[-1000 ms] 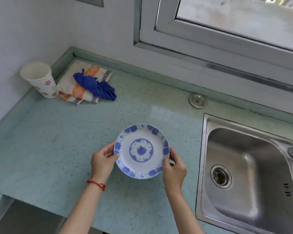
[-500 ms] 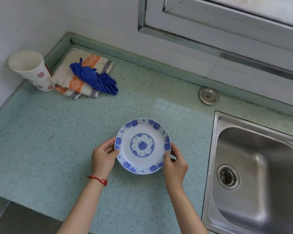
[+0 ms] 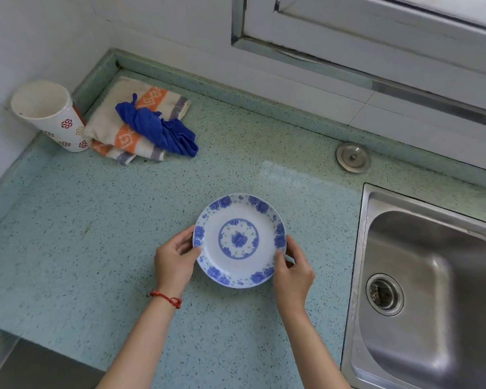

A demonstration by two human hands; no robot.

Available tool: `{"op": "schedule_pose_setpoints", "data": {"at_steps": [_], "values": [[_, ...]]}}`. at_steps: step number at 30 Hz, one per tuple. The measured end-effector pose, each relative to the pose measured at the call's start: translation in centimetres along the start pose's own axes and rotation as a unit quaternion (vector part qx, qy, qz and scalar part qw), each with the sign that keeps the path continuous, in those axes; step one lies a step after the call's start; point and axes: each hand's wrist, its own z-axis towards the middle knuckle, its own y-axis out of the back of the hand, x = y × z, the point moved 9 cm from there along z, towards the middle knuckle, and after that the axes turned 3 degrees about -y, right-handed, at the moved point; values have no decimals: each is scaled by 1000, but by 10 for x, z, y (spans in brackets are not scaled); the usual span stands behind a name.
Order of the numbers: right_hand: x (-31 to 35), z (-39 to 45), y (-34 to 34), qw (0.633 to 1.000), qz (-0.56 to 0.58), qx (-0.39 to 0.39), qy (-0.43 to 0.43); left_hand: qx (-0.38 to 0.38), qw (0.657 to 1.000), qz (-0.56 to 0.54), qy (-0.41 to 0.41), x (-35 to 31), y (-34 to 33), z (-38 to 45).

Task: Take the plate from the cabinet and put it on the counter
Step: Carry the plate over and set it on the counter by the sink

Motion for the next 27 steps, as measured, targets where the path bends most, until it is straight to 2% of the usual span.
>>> {"op": "schedule_pose_setpoints", "data": {"at_steps": [19,27], "values": [[15,11,-9,998,-54,3,44,4,999,23,-22,-8,-7,9],[16,9,-8,996,-71,33,29,-30,996,74,-39,-13,-3,-1]]}}
